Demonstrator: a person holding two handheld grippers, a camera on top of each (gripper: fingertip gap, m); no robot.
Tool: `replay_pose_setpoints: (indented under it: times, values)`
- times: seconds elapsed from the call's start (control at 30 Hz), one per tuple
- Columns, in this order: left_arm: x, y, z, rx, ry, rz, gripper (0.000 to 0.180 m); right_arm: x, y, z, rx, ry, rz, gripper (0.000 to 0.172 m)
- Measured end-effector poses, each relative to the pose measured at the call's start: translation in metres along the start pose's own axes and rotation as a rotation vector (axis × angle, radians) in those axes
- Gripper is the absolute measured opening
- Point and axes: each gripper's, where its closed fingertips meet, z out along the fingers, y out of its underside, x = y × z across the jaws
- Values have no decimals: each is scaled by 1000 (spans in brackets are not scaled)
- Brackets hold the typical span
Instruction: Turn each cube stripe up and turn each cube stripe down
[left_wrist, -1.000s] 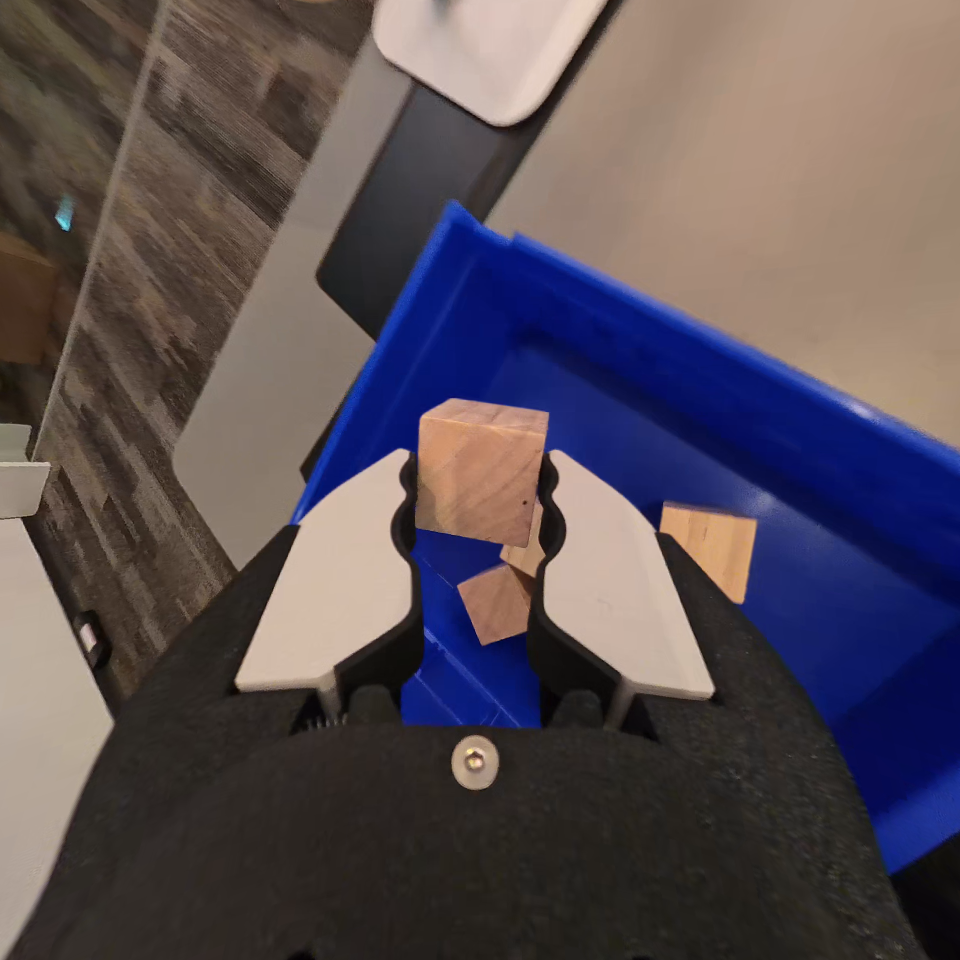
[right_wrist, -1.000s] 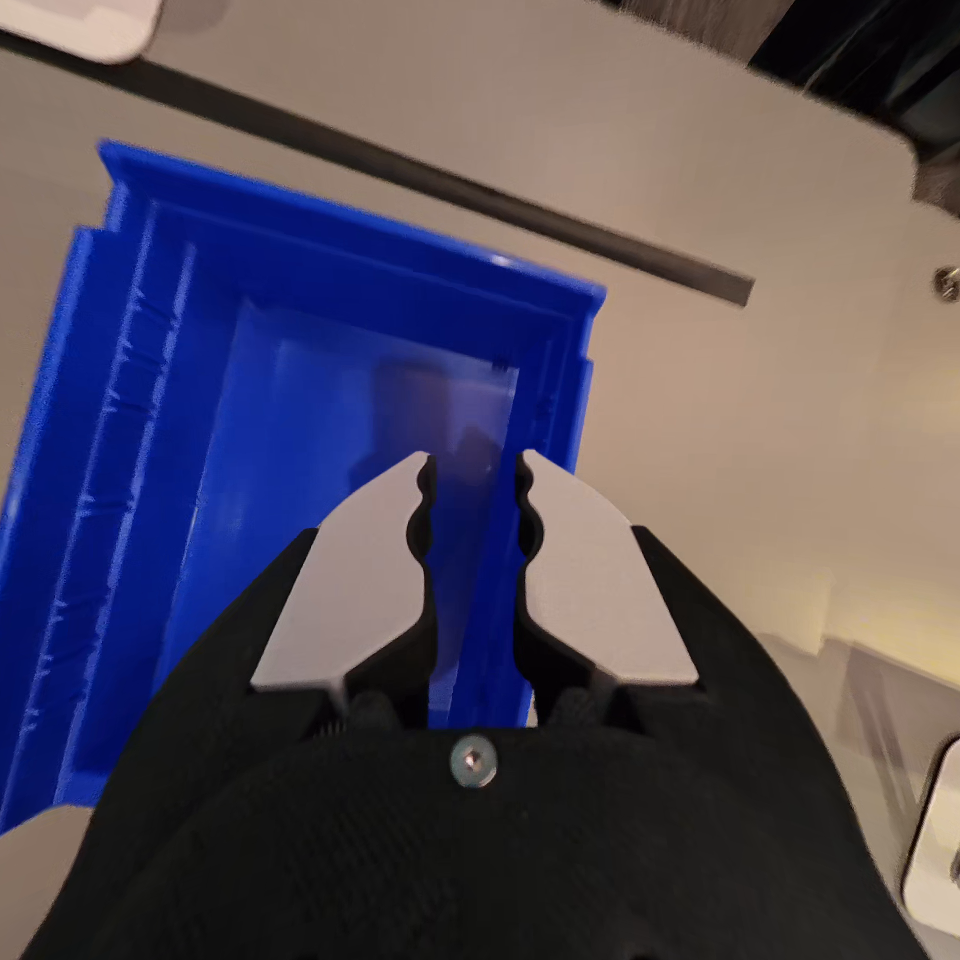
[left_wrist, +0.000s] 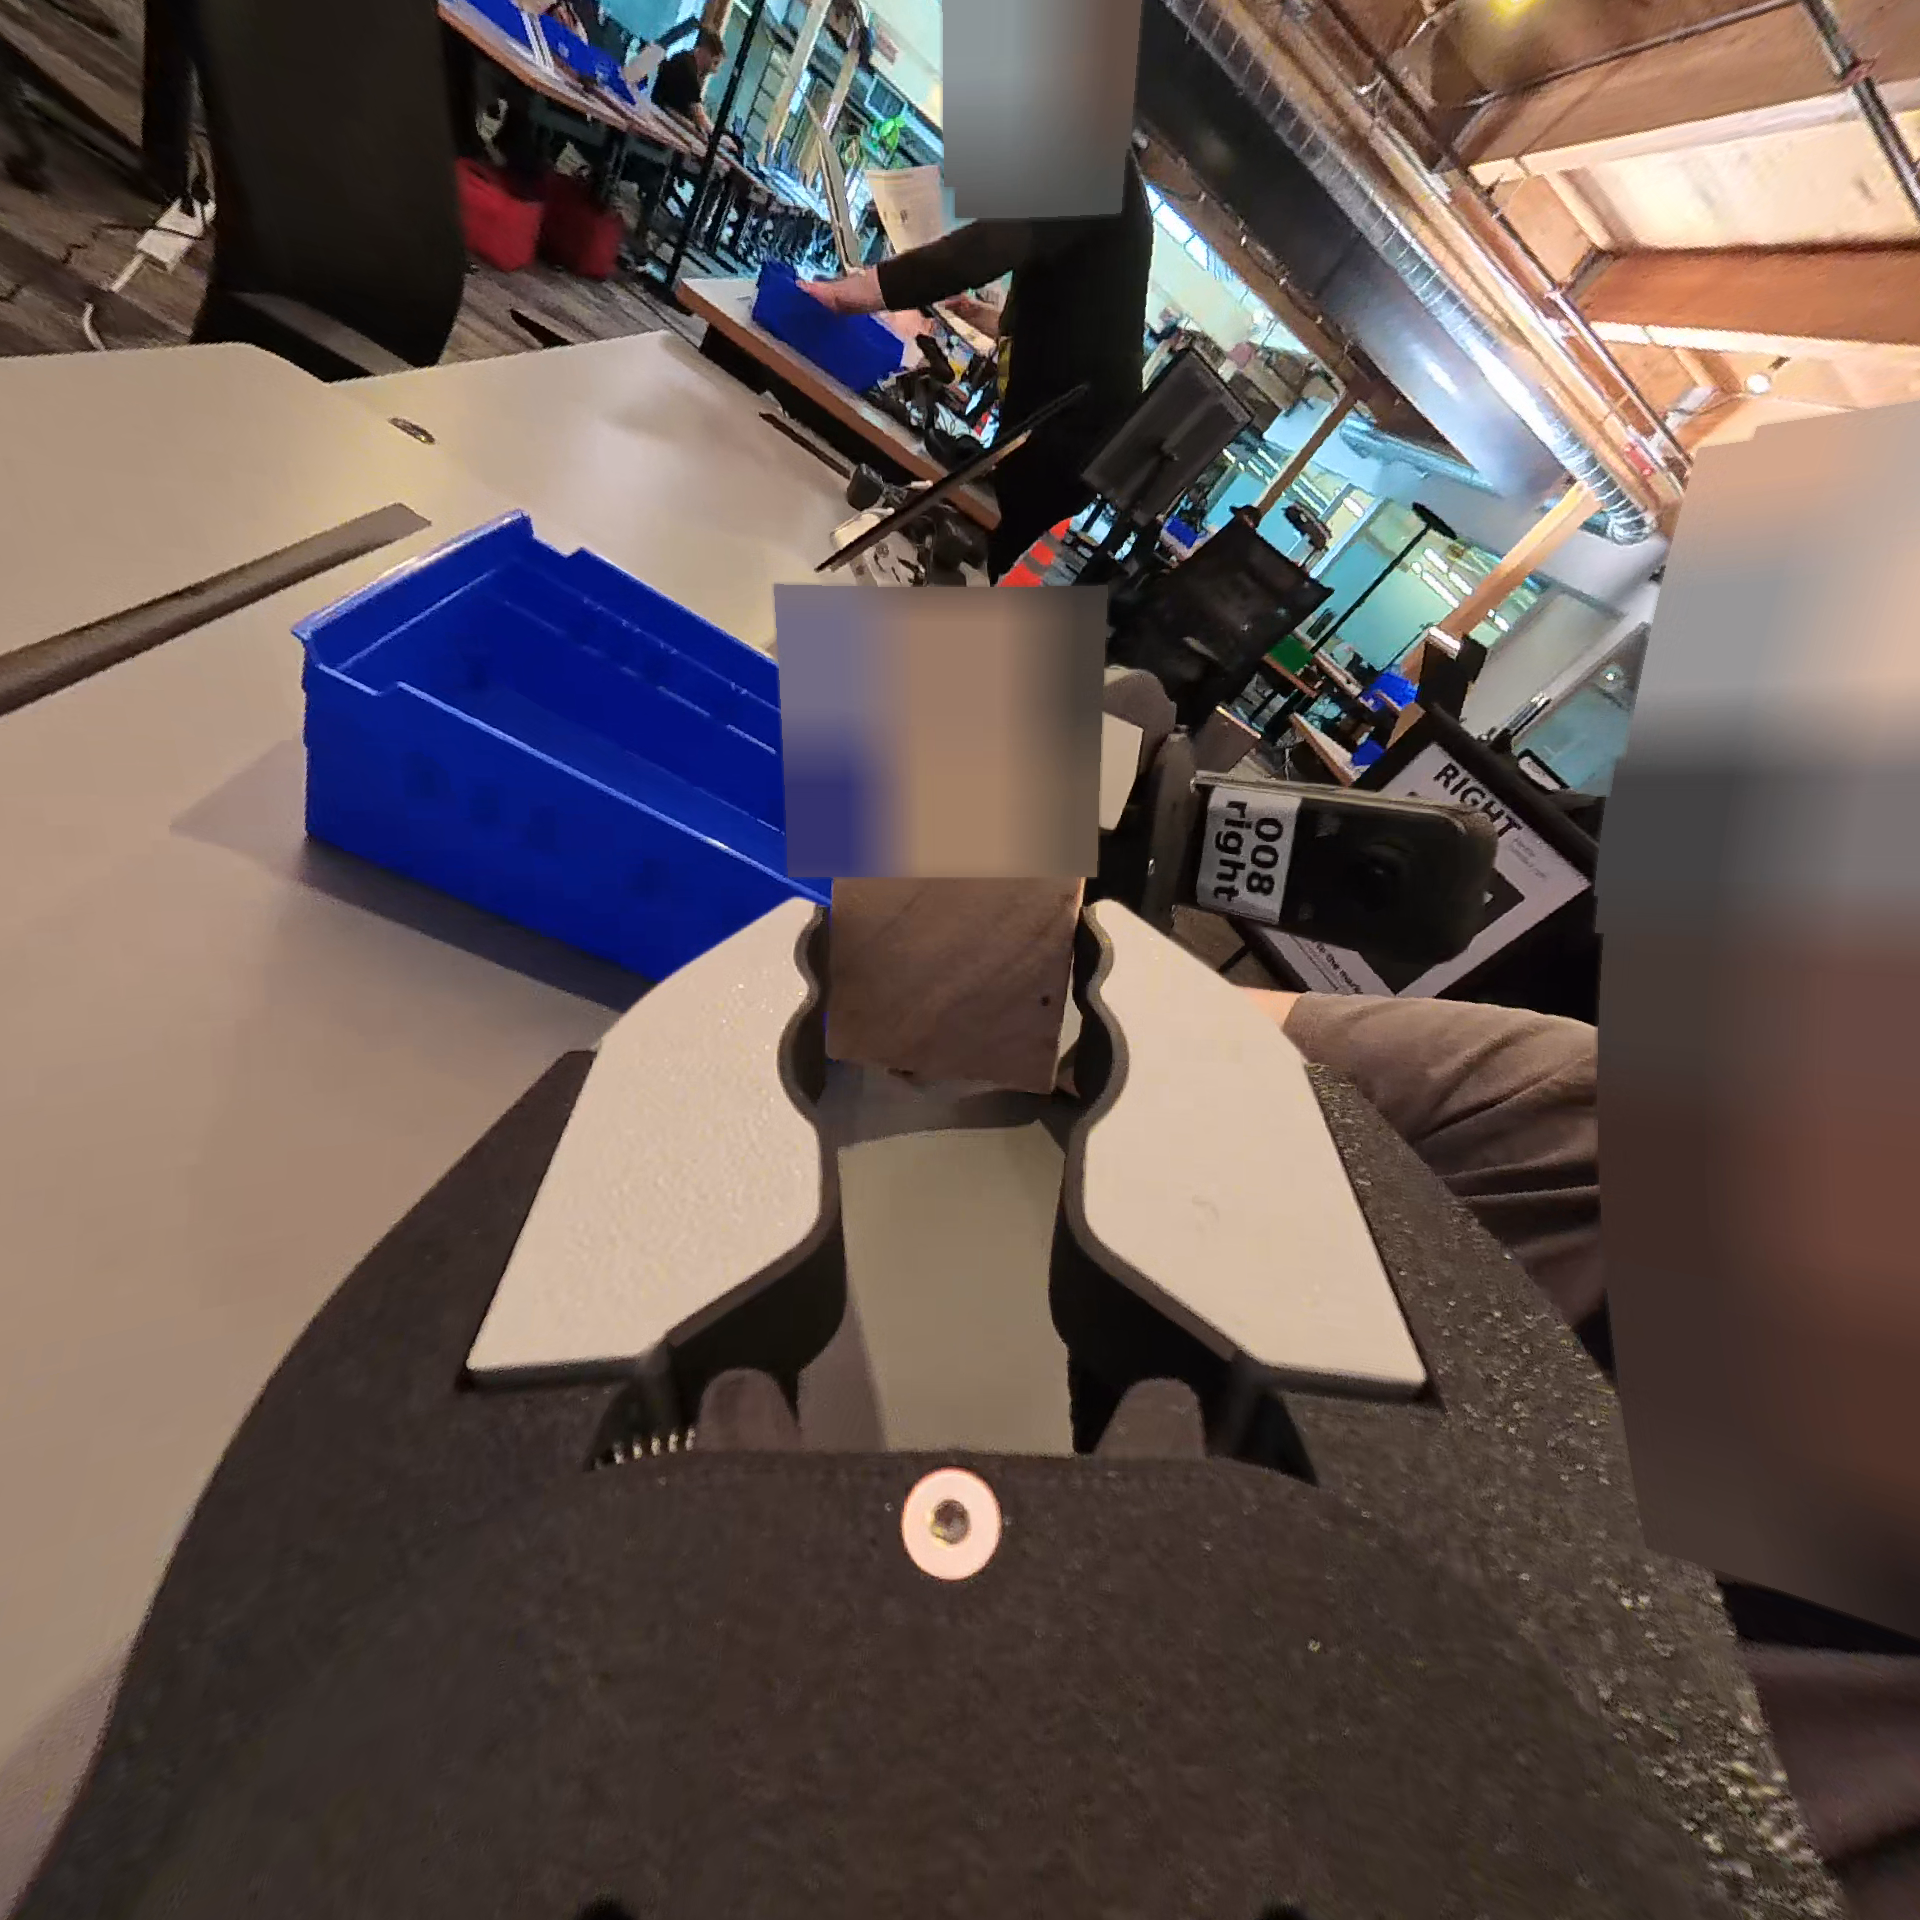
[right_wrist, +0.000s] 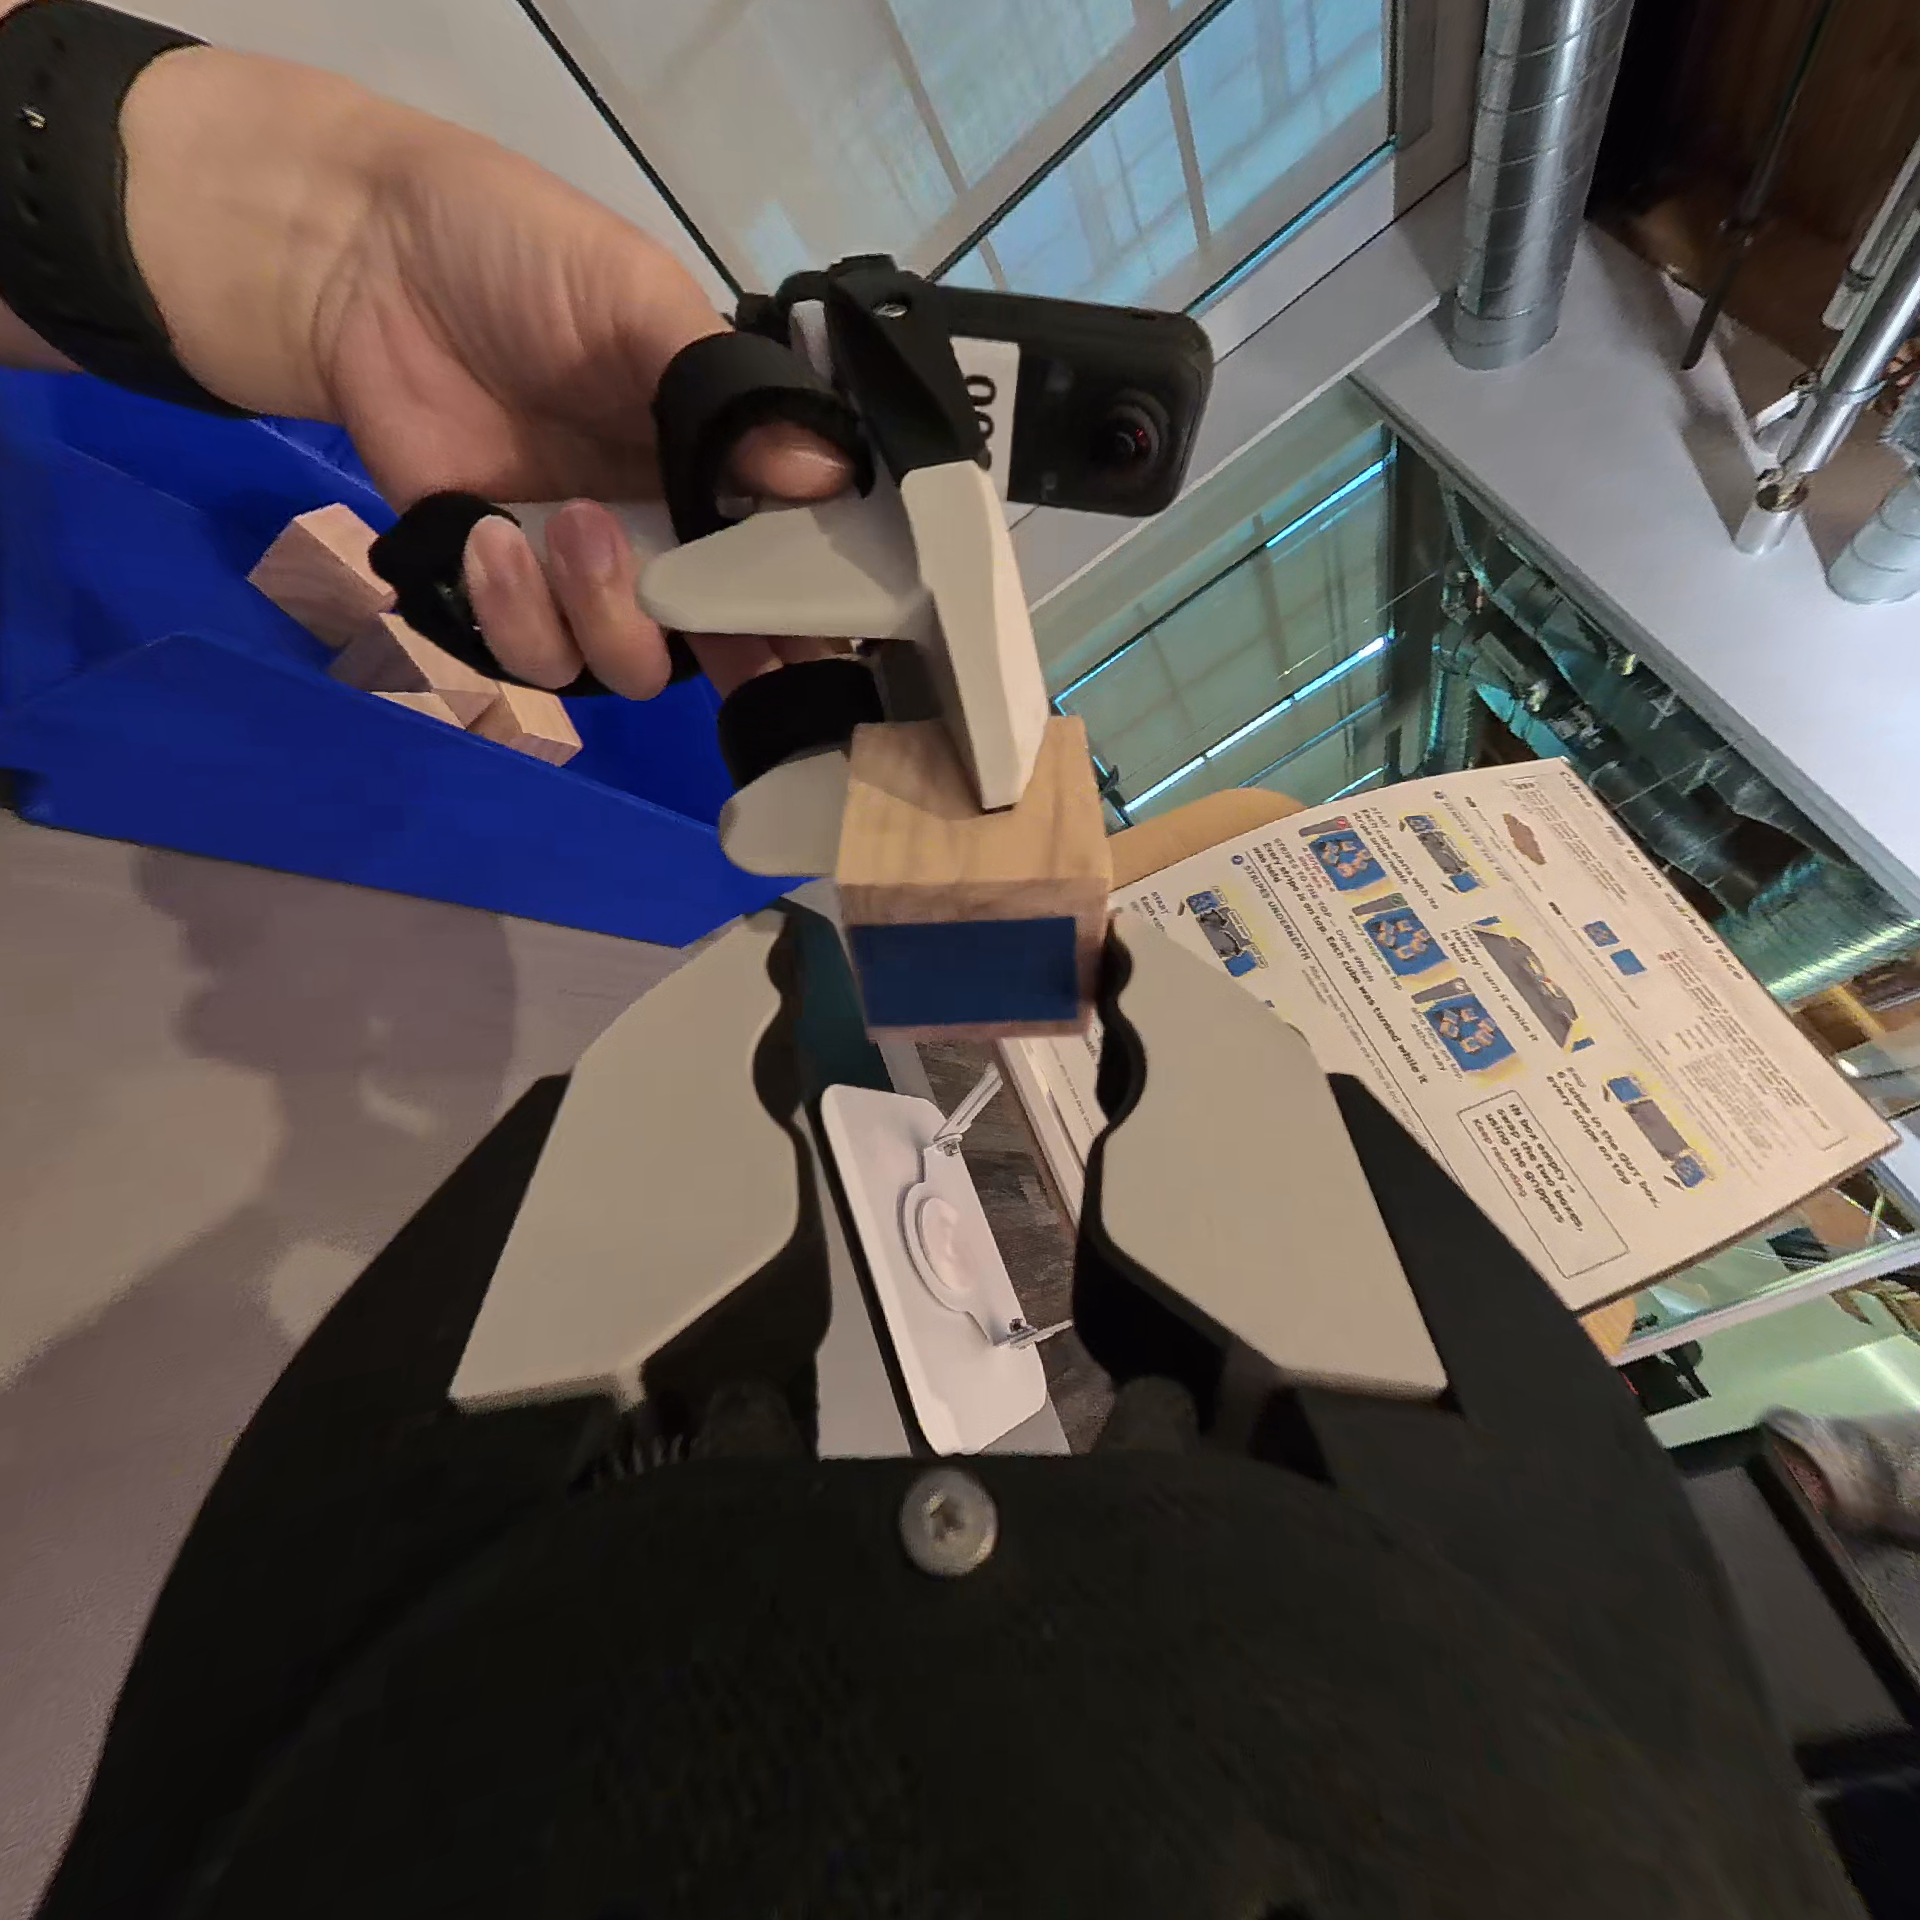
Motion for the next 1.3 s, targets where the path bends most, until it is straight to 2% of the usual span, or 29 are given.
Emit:
replay_pose_setpoints:
  times: [0.07,0.2,0.3,0.37,0.47,0.57,0.63,0.73,0.87,1.03,1.13,1.23,1.27,1.3]
  values:
    - [-1,0,2,4,-5,11,44,1,2,0,-14,1,15,45]
    - [-1,0,-2,-8,12,22,44,1,2,-3,6,-98,161,45]
    - [-10,-8,-19,4,-84,74,46,28,24,-16,-98,-121,277,45]
    - [-21,-12,-35,-15,-226,148,46,62,65,-38,-287,-86,402,45]
    - [-49,-13,-70,-105,-561,284,46,91,159,-101,-694,-17,777,45]
    - [-64,-17,-103,-144,-801,358,47,64,238,-169,-1067,-29,1165,46]
    - [-66,-15,-114,-166,-844,346,47,40,275,-205,-1300,-39,1264,46]
    - [-76,-9,-138,-219,-936,319,47,17,301,-231,-1525,-41,1294,46]
    - [-87,7,-179,-328,-1066,270,43,7,317,-228,-1581,-13,1307,46]
    - [-87,54,-212,-523,-1032,154,40,-7,335,-236,-1699,-8,1282,45]
    - [-93,81,-223,-633,-1009,93,47,-13,343,-238,-1735,-16,1283,46]
    - [-104,106,-225,-791,-977,138,54,-14,342,-238,-1745,-43,1257,46]
    - [-109,113,-225,-846,-969,173,60,-13,341,-238,-1747,-46,1236,49]
    - [-112,123,-226,-902,-956,177,56,-10,339,-236,-1735,-40,1221,56]
